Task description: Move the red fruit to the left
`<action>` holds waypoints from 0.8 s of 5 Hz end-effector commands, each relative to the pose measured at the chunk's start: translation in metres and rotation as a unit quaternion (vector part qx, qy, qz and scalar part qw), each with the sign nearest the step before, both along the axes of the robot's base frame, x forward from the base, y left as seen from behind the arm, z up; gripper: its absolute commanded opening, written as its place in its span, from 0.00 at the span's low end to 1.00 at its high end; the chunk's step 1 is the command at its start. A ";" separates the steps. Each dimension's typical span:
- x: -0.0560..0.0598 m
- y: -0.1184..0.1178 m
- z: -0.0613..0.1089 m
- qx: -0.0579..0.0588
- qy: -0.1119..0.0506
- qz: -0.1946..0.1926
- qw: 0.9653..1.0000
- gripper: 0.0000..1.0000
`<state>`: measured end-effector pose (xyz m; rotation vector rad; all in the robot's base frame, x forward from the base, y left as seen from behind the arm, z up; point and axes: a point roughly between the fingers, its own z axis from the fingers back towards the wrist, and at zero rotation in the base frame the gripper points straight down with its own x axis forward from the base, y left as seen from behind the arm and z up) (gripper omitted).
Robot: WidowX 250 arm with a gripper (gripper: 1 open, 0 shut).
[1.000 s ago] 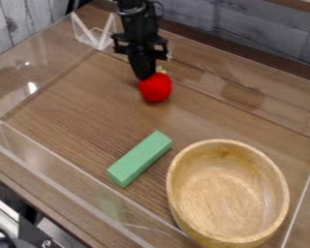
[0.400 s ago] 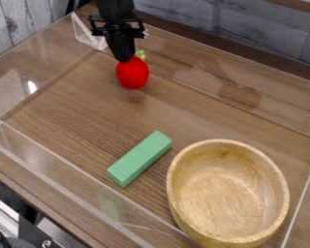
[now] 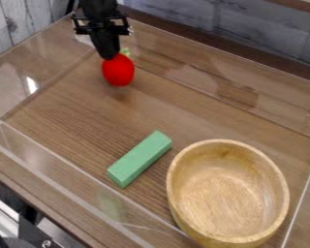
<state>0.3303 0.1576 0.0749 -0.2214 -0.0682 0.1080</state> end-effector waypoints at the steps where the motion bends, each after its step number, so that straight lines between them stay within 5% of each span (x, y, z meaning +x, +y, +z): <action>1: 0.004 0.017 0.017 0.026 -0.026 0.025 0.999 0.00; 3: -0.002 0.037 0.021 0.030 -0.014 0.014 0.999 0.00; 4: -0.003 0.036 0.014 0.032 -0.008 0.021 0.999 1.00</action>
